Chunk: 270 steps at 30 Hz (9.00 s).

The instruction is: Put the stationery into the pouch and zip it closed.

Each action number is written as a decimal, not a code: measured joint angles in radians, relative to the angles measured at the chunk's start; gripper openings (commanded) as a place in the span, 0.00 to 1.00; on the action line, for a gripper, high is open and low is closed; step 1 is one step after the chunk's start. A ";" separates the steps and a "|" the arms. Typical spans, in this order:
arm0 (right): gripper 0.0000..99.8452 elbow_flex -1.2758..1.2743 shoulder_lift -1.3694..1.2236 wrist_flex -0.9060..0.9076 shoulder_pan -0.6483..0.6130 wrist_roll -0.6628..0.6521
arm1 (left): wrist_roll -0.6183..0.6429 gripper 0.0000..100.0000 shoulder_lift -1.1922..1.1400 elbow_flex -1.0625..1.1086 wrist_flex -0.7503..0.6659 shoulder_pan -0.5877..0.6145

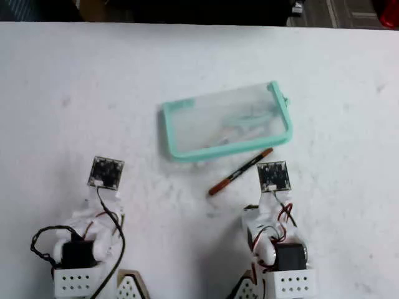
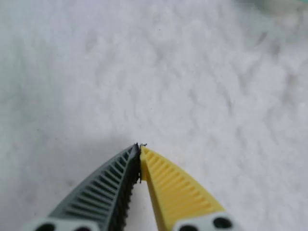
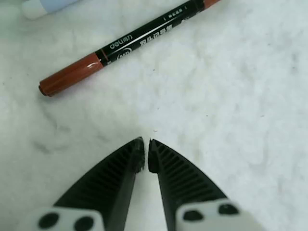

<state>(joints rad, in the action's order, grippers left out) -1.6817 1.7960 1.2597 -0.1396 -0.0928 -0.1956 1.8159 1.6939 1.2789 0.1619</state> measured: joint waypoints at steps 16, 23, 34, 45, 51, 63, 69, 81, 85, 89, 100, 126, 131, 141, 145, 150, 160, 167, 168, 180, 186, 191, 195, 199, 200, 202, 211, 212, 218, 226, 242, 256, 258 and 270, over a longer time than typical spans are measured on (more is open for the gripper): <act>0.02 0.000 0.000 0.000 0.000 0.000 | 0.000 0.02 0.000 0.000 0.000 0.000; 0.02 0.000 0.000 0.000 0.000 0.000 | 0.000 0.02 0.000 0.000 0.000 0.000; 0.02 0.000 0.000 0.000 0.000 0.000 | 0.000 0.02 0.000 0.000 0.000 0.000; 0.02 0.000 0.000 0.000 0.000 0.000 | 0.000 0.02 0.000 0.000 0.000 0.000; 0.02 0.000 0.000 0.000 0.000 0.000 | 0.000 0.02 0.000 0.000 0.000 0.000; 0.02 0.000 0.000 0.000 0.000 0.000 | 0.000 0.02 0.000 0.000 0.000 0.000; 0.02 0.000 0.000 0.000 0.000 0.000 | 0.000 0.02 0.000 0.000 0.000 0.000; 0.02 0.000 0.000 0.000 0.000 0.000 | 0.000 0.02 0.000 0.000 0.000 0.000; 0.02 0.000 0.000 0.000 0.000 0.000 | 0.000 0.02 0.000 0.000 0.000 0.000; 0.02 0.000 0.000 0.000 0.000 0.000 | 0.000 0.02 0.000 0.000 0.000 0.000; 0.02 0.000 0.000 0.000 0.000 0.000 | 0.000 0.02 0.000 0.000 0.000 0.000; 0.02 0.000 0.000 0.000 0.000 0.000 | 0.000 0.02 0.000 0.000 0.000 0.000; 0.02 0.000 0.000 0.000 0.000 0.000 | 0.000 0.02 0.000 0.000 0.000 0.000; 0.02 0.000 0.000 0.000 0.000 0.000 | 0.000 0.02 0.000 0.000 0.000 0.000; 0.02 0.000 0.000 0.000 0.000 0.000 | 0.000 0.02 0.000 0.000 0.000 0.000; 0.02 0.000 0.000 0.000 0.000 0.000 | 0.000 0.02 0.000 0.000 0.000 0.000; 0.02 0.000 0.000 0.000 0.000 0.000 | 0.000 0.02 0.000 0.000 0.000 0.000; 0.02 0.000 0.000 0.000 0.000 0.000 | 0.000 0.02 0.000 0.000 0.000 0.000; 0.02 0.000 0.000 0.000 0.000 0.000 | 0.000 0.02 0.000 0.000 0.000 0.000; 0.02 0.000 0.000 0.000 0.000 0.000 | 0.000 0.02 0.000 0.000 0.000 0.000; 0.02 0.000 0.000 0.000 0.000 0.000 | 0.000 0.02 0.000 0.000 0.000 0.000; 0.02 0.000 0.000 0.000 0.000 0.000 | 0.000 0.02 0.000 0.000 0.000 0.000; 0.02 0.000 0.000 0.000 0.000 0.000 | 0.000 0.02 0.000 0.000 0.000 0.000; 0.02 0.000 0.000 0.000 0.000 0.000 | 0.000 0.02 0.000 0.000 0.000 0.000; 0.02 0.000 0.000 0.000 0.000 0.000 | 0.000 0.02 0.000 0.000 0.000 0.000; 0.02 0.000 0.000 0.000 0.000 0.000 | 0.000 0.02 0.000 0.000 0.000 0.000; 0.02 0.000 0.000 0.000 0.000 0.000 | 0.000 0.02 0.000 0.000 0.000 0.000; 0.02 0.000 0.000 0.000 0.000 0.000 | 0.000 0.02 0.000 0.000 0.000 0.000; 0.02 0.000 0.000 0.000 0.000 0.000 | 0.000 0.02 0.000 0.000 -0.170 0.000; 0.02 0.000 0.000 0.000 0.000 0.000 | 0.000 0.02 0.000 -0.170 -0.282 0.000; 0.02 0.000 0.000 0.000 0.000 0.000 | -0.092 0.02 0.002 -0.365 -0.278 -0.054; 0.02 0.000 0.000 0.000 0.000 0.000 | -0.086 0.02 -0.264 -0.506 -0.404 -0.229; 0.02 0.000 0.000 0.000 0.000 0.000 | -0.086 0.02 -0.439 -0.554 -0.417 -0.232; 0.02 0.000 0.000 -0.147 0.003 0.000 | 0.032 0.02 -1.367 -0.809 -0.428 -0.272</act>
<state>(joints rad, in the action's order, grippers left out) -1.6817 1.7960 1.1124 -0.1366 -0.0928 -0.1634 0.4488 0.8853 0.8508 -0.1097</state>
